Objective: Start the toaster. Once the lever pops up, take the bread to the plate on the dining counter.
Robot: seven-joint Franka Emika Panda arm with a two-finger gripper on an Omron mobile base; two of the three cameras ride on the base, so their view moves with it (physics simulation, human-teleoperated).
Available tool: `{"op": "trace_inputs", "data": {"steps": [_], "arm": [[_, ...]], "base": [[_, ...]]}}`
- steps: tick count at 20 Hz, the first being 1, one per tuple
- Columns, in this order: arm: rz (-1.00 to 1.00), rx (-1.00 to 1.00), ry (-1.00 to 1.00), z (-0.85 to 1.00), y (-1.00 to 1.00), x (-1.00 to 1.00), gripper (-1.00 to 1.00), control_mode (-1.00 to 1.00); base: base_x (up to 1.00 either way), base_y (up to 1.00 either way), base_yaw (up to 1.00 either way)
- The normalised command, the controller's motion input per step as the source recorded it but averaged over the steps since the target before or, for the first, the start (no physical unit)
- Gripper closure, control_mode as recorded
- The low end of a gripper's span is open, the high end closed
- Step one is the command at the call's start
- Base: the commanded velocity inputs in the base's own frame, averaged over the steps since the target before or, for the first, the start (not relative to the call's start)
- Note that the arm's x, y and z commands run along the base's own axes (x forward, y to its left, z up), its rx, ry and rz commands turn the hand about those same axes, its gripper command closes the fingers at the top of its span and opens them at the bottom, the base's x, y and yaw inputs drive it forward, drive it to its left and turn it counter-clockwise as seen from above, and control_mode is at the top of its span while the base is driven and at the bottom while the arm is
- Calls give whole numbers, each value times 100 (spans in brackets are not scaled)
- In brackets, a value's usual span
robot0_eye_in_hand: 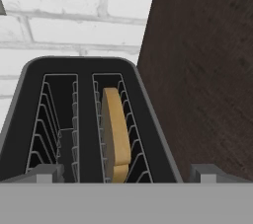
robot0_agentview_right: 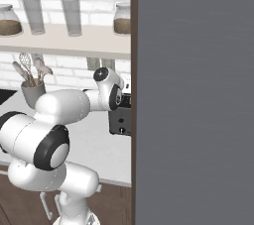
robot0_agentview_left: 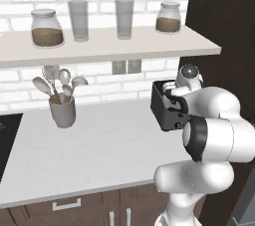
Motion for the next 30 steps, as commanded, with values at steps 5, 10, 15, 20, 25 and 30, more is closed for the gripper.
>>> {"op": "trace_inputs", "data": {"steps": [5,10,15,20,25,30], "arm": [[0,0,0,0,0,0,-100,-100],[0,0,0,0,0,0,-100,-100],[0,0,0,0,0,0,-100,-100],[0,7,0,0,0,1,-100,-100],[0,9,0,0,0,13,-100,-100],[0,7,-4,0,0,6,-100,-100]], "base": [[0,0,0],[0,0,0],[0,0,0],[0,0,0],[0,0,0],[0,0,0]]}}
